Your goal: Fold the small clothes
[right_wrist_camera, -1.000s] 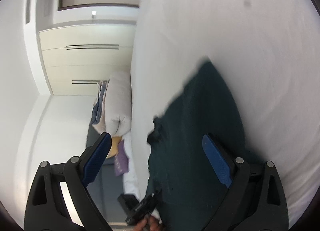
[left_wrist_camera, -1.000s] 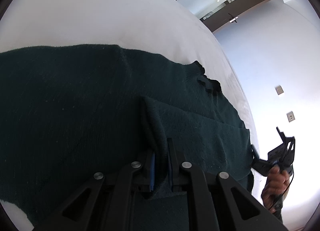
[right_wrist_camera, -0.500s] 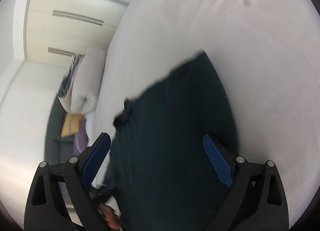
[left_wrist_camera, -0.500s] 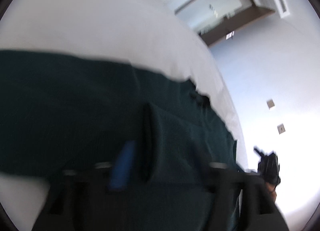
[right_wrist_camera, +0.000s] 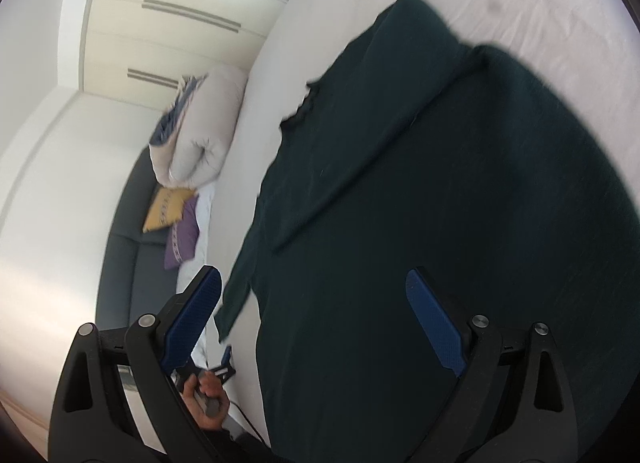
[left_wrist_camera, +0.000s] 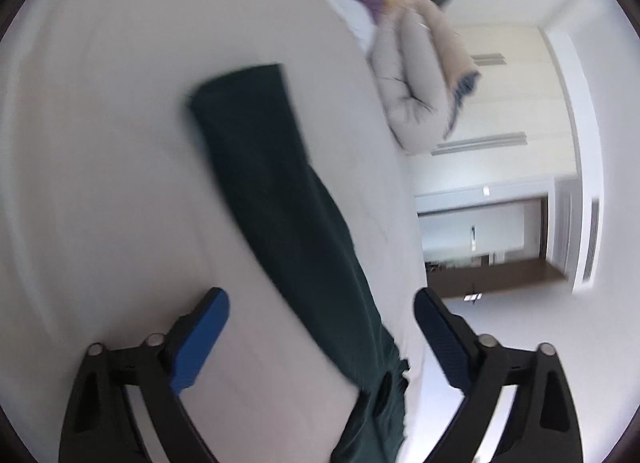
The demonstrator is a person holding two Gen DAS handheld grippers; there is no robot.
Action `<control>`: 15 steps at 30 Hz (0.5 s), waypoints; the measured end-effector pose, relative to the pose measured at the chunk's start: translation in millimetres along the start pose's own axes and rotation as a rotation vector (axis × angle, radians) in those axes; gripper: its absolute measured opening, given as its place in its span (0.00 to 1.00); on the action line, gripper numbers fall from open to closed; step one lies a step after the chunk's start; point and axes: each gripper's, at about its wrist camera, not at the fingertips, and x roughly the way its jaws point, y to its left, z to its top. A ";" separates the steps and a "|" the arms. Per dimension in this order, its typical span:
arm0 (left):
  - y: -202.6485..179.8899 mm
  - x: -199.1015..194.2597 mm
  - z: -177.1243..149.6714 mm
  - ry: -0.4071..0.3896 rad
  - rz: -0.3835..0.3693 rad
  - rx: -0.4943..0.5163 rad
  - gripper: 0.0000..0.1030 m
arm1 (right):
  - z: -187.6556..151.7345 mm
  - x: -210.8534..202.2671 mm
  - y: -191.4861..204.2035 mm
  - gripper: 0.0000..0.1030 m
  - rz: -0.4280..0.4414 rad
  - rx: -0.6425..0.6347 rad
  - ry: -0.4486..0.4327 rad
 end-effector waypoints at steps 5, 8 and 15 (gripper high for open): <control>1.4 19.7 26.2 -0.020 0.005 -0.096 0.93 | -18.9 12.5 33.2 0.92 -0.006 -0.035 0.024; -0.8 28.5 36.9 -0.078 -0.012 -0.133 0.93 | -25.4 15.2 52.8 0.92 0.007 -0.067 0.024; 7.2 41.8 51.9 -0.105 -0.005 -0.216 0.28 | -42.3 9.8 73.6 0.92 0.014 -0.105 0.029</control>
